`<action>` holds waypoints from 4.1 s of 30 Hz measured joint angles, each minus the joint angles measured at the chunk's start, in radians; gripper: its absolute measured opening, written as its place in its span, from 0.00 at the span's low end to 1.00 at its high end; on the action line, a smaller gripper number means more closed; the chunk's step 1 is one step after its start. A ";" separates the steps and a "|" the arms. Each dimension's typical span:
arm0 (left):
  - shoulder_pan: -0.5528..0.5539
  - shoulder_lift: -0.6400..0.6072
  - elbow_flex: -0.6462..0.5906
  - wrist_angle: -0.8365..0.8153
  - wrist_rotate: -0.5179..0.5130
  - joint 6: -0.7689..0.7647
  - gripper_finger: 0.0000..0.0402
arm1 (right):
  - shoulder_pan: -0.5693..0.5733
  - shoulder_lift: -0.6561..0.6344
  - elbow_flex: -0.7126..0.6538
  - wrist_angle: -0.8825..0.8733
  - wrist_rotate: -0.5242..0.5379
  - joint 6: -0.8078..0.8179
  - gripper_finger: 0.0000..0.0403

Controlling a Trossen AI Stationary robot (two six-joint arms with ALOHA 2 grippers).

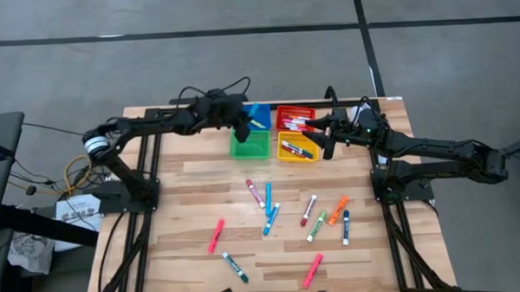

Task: Pick & Place Markers
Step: Put the left blue highlighter into the blue basket, then put the left pink highlighter into the blue basket

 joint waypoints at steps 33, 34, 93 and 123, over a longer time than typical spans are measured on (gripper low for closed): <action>0.080 0.279 0.139 0.007 0.050 0.514 0.19 | 0.000 0.002 0.000 0.001 0.000 0.035 0.52; 0.080 0.283 0.141 0.000 0.049 0.521 0.19 | 0.000 0.002 0.000 0.001 0.000 0.035 0.52; -0.242 -0.397 -0.003 -0.124 -0.034 -0.046 0.40 | -0.001 0.002 0.000 0.001 0.003 0.034 0.52; -0.906 -0.278 -0.091 -0.261 -0.210 -1.108 0.30 | 0.001 0.002 0.000 -0.015 -0.001 0.034 0.52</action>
